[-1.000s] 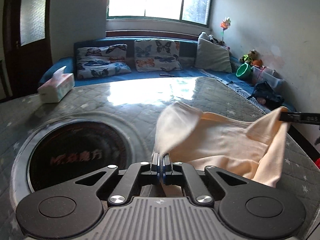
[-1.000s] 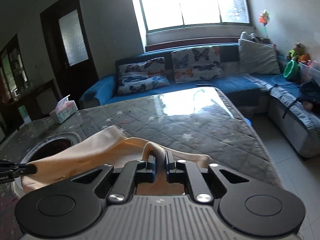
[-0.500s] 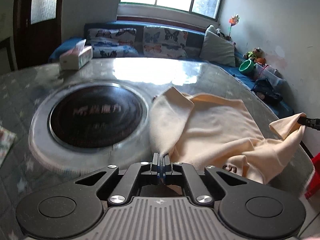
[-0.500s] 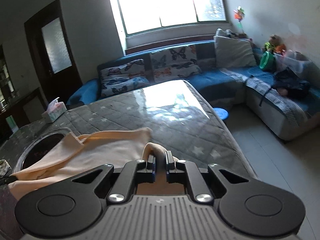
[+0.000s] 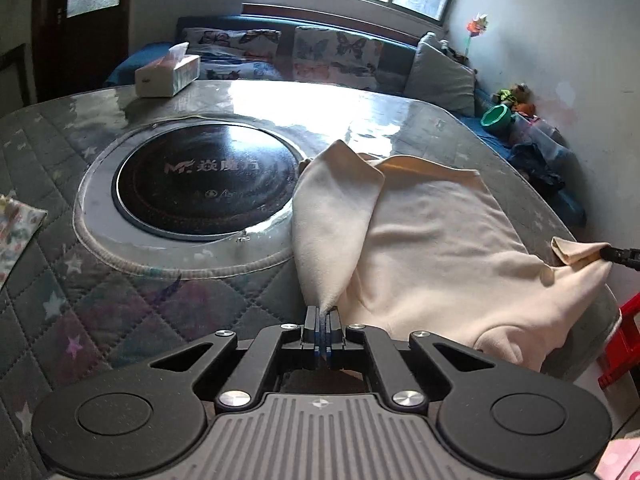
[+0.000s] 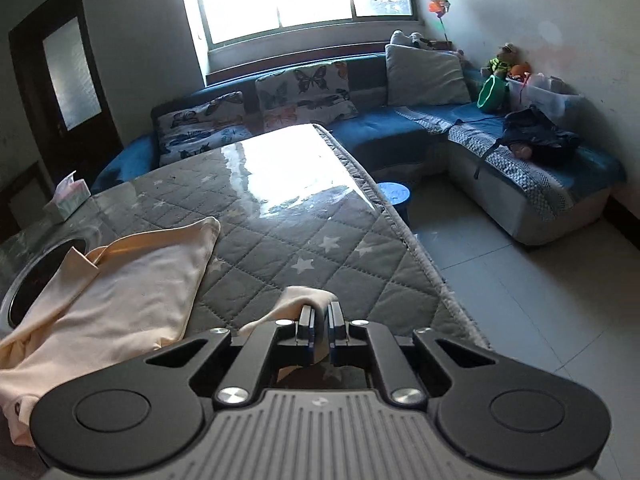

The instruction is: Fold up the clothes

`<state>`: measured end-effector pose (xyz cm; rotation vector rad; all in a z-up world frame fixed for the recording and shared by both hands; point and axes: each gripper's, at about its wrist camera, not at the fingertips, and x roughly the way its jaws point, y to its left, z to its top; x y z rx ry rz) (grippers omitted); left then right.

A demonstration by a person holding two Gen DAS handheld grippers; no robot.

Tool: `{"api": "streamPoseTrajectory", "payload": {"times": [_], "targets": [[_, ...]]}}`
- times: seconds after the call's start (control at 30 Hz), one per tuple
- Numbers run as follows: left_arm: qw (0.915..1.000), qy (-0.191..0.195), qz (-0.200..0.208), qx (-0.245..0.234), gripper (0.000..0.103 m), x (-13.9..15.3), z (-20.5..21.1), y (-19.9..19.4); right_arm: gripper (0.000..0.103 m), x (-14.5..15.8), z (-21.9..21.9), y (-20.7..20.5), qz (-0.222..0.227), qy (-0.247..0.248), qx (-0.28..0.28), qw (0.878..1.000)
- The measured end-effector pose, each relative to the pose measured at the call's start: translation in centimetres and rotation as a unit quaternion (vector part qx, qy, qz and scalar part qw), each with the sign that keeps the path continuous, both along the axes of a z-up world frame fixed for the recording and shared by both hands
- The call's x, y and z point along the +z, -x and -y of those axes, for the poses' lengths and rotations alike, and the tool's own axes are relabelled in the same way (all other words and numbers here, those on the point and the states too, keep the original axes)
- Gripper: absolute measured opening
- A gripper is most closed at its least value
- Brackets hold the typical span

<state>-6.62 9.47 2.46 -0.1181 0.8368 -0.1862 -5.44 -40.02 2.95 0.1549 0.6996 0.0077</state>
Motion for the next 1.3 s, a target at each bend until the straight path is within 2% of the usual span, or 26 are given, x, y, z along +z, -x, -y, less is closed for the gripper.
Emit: {"api": "streamPoseTrajectory", "payload": {"times": [0.27, 0.33, 0.37, 0.47, 0.53, 0.63, 0.8, 0.9, 1.0, 1.07, 1.17, 1.23, 1.3], "targets": [[0.9995, -0.018, 0.008, -0.024, 0.017, 0.1, 0.3, 1.8, 0.017, 1.0, -1.1, 0.5, 0.014, 0.04, 0.027, 0.999], [0.9985, -0.008, 0.011, -0.053, 0.029, 0.3, 1.0, 2.6, 0.018, 1.4, -1.3, 0.7, 0.019, 0.047, 0.035, 0.998], [0.9976, -0.005, 0.011, -0.069, 0.031, 0.3, 1.5, 3.0, 0.018, 1.7, -1.5, 0.8, 0.021, 0.047, 0.043, 0.998], [0.9931, -0.001, 0.007, -0.117, 0.039, -0.1, 3.3, 3.8, 0.021, 2.4, -2.4, 1.4, 0.026, 0.045, 0.084, 0.995], [0.9896, -0.001, 0.004, -0.144, 0.045, -0.4, 4.5, 4.3, 0.021, 2.6, -3.9, 2.0, 0.017, 0.037, 0.144, 0.989], [0.9865, -0.007, -0.003, -0.163, 0.045, -1.0, 5.8, 4.4, 0.021, 2.3, -6.7, 2.7, -0.001, 0.026, 0.226, 0.974], [0.9842, -0.026, -0.009, -0.175, 0.045, -1.9, 7.1, 4.7, 0.021, 1.1, -11.5, 4.2, -0.024, 0.036, 0.343, 0.938], [0.9836, -0.029, -0.008, -0.178, 0.045, -2.0, 7.4, 4.8, 0.022, 0.5, -14.3, 5.3, -0.038, 0.041, 0.399, 0.915], [0.9828, -0.039, -0.005, -0.18, 0.043, -2.1, 7.9, 4.8, 0.027, 0.0, -16.2, 6.2, -0.048, 0.048, 0.433, 0.899], [0.9819, -0.043, -0.001, -0.185, 0.042, -2.2, 8.1, 4.8, 0.032, -0.3, -17.2, 6.7, -0.05, 0.051, 0.45, 0.89], [0.981, -0.043, 0.0, -0.189, 0.035, -2.5, 8.2, 4.7, 0.033, -0.9, -18.3, 7.3, -0.045, 0.068, 0.465, 0.882], [0.9807, -0.04, -0.002, -0.191, 0.018, -2.6, 8.2, 4.6, 0.033, -1.4, -19.0, 7.6, -0.041, 0.086, 0.465, 0.88], [0.9806, -0.036, -0.004, -0.193, 0.015, -2.7, 8.2, 4.6, 0.032, -2.0, -19.5, 7.6, -0.043, 0.101, 0.462, 0.88]]}}
